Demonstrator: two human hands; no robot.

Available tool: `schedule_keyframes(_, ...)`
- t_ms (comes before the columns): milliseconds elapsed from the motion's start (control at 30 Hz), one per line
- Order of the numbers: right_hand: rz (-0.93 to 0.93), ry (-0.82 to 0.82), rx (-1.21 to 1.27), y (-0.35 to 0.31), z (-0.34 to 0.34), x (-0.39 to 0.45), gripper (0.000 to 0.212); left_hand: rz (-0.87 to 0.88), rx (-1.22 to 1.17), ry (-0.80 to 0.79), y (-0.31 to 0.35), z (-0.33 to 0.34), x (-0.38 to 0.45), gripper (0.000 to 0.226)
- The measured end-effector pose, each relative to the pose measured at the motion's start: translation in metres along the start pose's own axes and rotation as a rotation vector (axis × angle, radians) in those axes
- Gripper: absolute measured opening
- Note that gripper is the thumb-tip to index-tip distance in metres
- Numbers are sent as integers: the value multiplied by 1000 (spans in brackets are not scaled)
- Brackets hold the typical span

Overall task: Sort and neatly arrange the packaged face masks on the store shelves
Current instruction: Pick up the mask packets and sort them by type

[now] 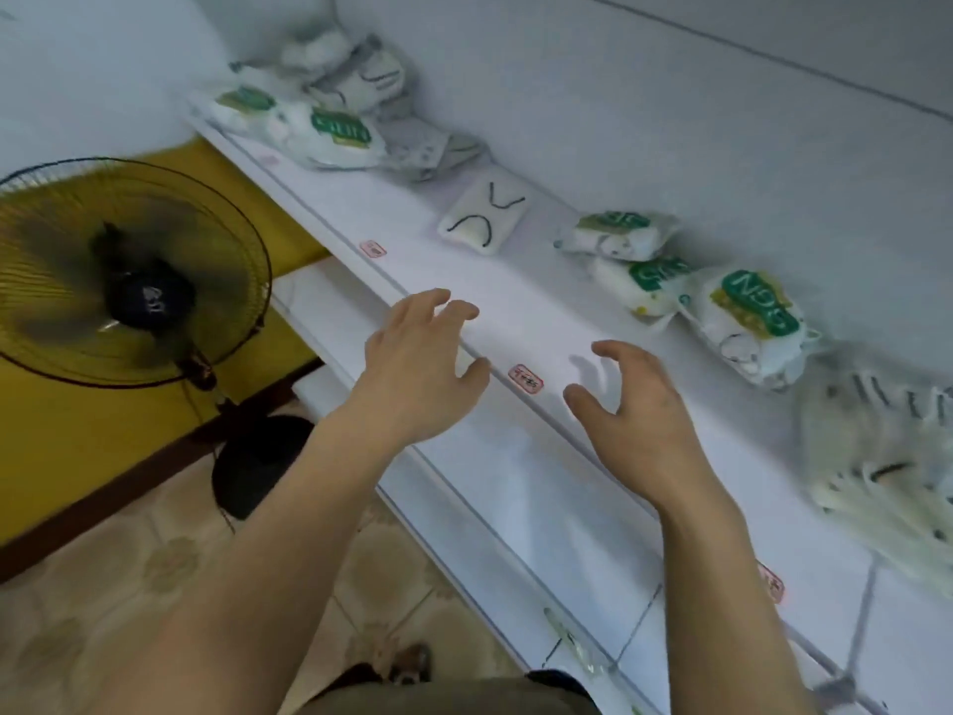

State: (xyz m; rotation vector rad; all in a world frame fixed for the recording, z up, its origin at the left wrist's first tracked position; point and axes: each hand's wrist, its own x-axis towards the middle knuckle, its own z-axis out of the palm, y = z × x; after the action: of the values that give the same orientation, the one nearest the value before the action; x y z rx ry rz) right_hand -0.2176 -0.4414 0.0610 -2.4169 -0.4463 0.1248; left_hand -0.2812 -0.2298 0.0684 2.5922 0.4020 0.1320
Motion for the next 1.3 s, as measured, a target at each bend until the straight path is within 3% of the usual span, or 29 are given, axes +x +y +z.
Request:
schedule_keyframes(167,-20,-67,30,-66,53,70,55,-27,-35,-7,-70,-39,56,58)
schedule_keyframes(333,45,-105,-15,-91,90,140,57,-3,-131,-77,-117,-40,121,57)
schedule_keyframes(467,226,-41,-122,-102,114,212,60,-28,-327,-116,-142,-43,180,48)
schedule_keyframes(533,326,-24,-123,-111,122,245,72,-157,-619,-129,-151,-48,207,43)
schedule_keyframes(633,381,2,-32,-121,134,290,85,-354,-1034,-248,-155,-56,252,42)
schedule_keyframes(700,397,22,29,-126,139,305,82,-433,-1226,-377,-149,-60,280,20)
schedule_keyframes(733,401,39,57,-127,139,308,80,-437,-1261,-449,-144,-61,292,7)
schedule_keyframes(833,400,110,123,-121,142,302,74,-349,-1115,-556,-135,-55,318,9)
schedule_keyframes(900,407,197,227,-119,143,291,71,-242,-987,-594,-132,-47,327,25)
schedule_keyframes(1033,423,386,778,-131,149,259,65,-173,-958,-718,-134,-40,334,27)
schedule_keyframes(1133,425,477,1014,-141,156,244,65,-102,-953,-644,-137,-40,337,49)
schedule_keyframes(1200,442,562,1135,-147,161,238,62,-9,-972,-619,-137,-39,335,36)
schedule_keyframes(1300,416,638,1298,-157,168,226,58,97,-1068,-725,-135,-45,326,12)
